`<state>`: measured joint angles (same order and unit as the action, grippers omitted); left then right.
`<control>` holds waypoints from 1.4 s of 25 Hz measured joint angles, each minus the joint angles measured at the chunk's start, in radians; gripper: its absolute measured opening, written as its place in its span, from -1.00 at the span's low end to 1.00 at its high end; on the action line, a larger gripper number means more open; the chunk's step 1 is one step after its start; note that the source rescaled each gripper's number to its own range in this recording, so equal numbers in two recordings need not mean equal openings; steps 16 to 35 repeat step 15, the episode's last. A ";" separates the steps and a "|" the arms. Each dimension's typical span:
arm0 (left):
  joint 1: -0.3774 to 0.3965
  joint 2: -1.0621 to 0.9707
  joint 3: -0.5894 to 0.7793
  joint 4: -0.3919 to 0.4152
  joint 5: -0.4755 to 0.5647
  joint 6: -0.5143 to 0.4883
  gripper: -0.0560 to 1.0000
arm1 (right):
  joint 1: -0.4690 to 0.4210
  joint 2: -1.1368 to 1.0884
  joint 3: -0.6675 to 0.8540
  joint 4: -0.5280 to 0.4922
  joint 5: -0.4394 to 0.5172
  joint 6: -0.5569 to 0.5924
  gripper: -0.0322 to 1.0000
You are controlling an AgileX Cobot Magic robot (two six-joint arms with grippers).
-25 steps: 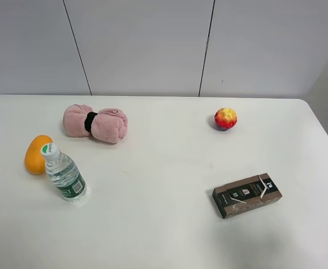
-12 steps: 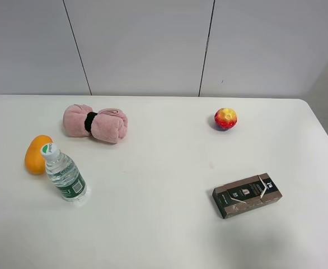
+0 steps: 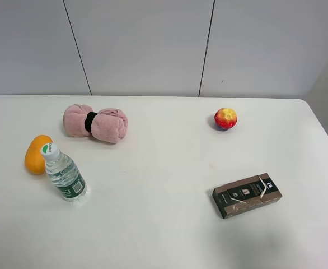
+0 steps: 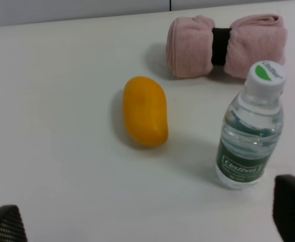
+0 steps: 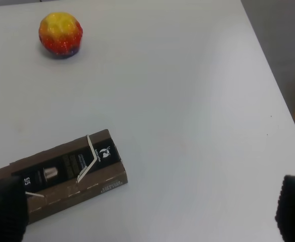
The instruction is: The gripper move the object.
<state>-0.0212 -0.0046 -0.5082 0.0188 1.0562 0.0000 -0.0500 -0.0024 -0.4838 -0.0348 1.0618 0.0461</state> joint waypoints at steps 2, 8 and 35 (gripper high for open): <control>0.000 0.000 0.000 0.000 0.000 0.000 1.00 | 0.000 0.000 0.000 0.000 0.000 0.000 1.00; 0.000 0.000 0.000 0.000 0.000 0.000 1.00 | 0.000 0.000 0.000 0.000 0.000 0.000 1.00; 0.000 0.000 0.000 0.000 0.000 0.000 1.00 | 0.000 0.000 0.000 0.000 0.000 0.000 1.00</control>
